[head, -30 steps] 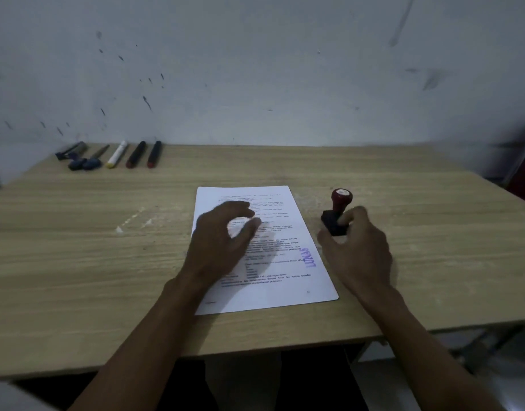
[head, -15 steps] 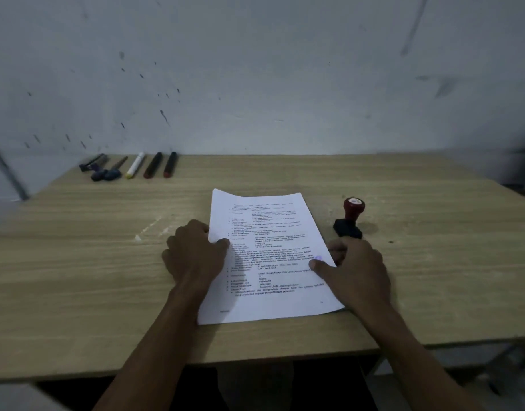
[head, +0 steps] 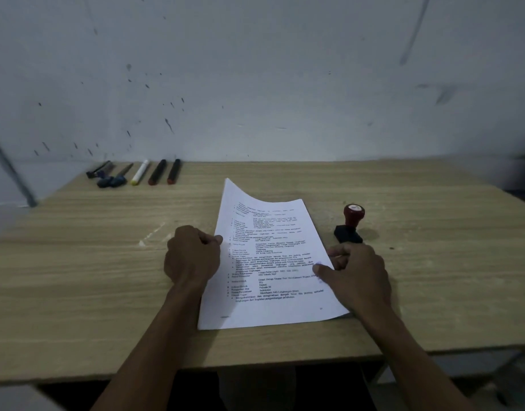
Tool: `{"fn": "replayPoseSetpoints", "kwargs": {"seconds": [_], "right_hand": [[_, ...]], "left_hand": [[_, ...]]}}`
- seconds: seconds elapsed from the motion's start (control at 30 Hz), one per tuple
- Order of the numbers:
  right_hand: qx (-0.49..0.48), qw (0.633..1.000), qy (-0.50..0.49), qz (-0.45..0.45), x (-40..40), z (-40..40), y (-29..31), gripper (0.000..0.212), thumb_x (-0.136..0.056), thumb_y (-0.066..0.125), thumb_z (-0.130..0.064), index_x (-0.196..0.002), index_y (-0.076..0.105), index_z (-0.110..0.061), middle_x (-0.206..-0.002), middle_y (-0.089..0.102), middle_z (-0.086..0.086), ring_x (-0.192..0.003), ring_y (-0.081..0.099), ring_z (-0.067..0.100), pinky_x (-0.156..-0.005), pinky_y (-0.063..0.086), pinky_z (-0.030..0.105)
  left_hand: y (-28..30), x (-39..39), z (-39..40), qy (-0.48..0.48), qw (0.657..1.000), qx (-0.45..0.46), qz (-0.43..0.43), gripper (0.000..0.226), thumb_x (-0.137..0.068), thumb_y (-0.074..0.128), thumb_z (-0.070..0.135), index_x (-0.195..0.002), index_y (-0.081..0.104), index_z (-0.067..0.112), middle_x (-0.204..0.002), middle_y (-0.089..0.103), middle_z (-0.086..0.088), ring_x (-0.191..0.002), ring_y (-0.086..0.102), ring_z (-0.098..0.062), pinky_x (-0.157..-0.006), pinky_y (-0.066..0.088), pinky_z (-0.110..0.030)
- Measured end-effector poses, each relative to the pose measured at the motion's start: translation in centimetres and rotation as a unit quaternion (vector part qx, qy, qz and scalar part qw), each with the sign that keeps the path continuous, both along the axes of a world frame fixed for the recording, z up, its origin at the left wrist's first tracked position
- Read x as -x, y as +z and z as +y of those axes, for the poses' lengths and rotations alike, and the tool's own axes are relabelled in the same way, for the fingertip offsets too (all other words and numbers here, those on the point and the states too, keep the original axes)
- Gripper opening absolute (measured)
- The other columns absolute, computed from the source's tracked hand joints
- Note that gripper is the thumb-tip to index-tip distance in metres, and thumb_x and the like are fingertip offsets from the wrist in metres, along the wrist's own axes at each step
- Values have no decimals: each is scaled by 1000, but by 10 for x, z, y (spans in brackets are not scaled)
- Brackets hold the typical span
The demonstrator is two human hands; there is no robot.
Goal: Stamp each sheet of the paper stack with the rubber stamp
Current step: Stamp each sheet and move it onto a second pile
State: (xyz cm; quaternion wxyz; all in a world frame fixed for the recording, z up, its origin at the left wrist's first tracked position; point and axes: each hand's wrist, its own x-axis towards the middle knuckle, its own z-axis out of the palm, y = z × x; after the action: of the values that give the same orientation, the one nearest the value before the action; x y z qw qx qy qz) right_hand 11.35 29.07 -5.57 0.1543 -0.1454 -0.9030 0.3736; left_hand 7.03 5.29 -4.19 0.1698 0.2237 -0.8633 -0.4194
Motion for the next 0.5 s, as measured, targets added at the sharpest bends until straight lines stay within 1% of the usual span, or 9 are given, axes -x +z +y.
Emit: {"fn": "replayPoseSetpoints", "kwargs": {"seconds": [0.07, 0.1, 0.2, 0.27, 0.37, 0.43, 0.5], "right_hand": [[-1, 1000, 3, 2, 0, 1, 0, 32, -70, 85, -35, -95, 67, -27, -82, 68, -11, -78, 67, 14, -73, 57, 40], [-3, 1000, 4, 3, 0, 1, 0, 33, -70, 86, -35, -96, 67, -26, -84, 69, -10, -78, 67, 14, -73, 57, 39], [-4, 1000, 4, 2, -1, 3, 0, 35, -71, 85, -35, -99, 67, -25, -89, 70, -8, -81, 67, 16, -74, 56, 38], [-2, 1000, 3, 3, -1, 3, 0, 35, -71, 85, -36, -99, 67, -25, -90, 70, -7, -82, 67, 17, -74, 56, 39], [-1, 1000, 2, 1, -1, 3, -1, 36, -71, 84, -37, -99, 66, -25, -90, 70, -7, -83, 67, 16, -74, 56, 37], [-3, 1000, 0, 2, -1, 2, -1, 35, -71, 84, -38, -98, 66, -26, -86, 68, -9, -82, 67, 15, -72, 55, 35], [0, 1000, -4, 6, -1, 3, -2, 31, -71, 84, -37, -96, 68, -27, -79, 64, -13, -79, 65, 14, -69, 53, 31]], "left_hand": [[-1, -1, 3, -17, 999, 36, -7, 22, -85, 68, 33, -85, 70, 11, -92, 70, -12, -90, 65, -35, -80, 52, -43], [-2, -1, 4, -17, 998, 54, -7, 24, -87, 65, 33, -88, 68, 9, -94, 69, -14, -91, 64, -36, -81, 52, -45], [-1, -2, 4, 6, 996, 84, -6, 29, -91, 60, 34, -94, 66, 6, -98, 67, -18, -93, 63, -40, -79, 50, -44], [0, -3, 3, 11, 996, 85, -3, 27, -90, 61, 33, -93, 68, 8, -98, 67, -18, -92, 64, -39, -79, 52, -45], [1, -7, 3, 16, 996, 83, 34, 20, -88, 64, 29, -92, 75, 12, -93, 70, -15, -89, 65, -38, -77, 51, -43], [3, -11, 4, 24, 994, 84, 61, 17, -86, 68, 28, -92, 76, 14, -91, 72, -14, -88, 66, -37, -75, 51, -41], [5, -12, 3, 18, 994, 85, 67, 15, -84, 70, 28, -88, 76, 15, -86, 72, -12, -84, 66, -35, -73, 53, -41]]}}
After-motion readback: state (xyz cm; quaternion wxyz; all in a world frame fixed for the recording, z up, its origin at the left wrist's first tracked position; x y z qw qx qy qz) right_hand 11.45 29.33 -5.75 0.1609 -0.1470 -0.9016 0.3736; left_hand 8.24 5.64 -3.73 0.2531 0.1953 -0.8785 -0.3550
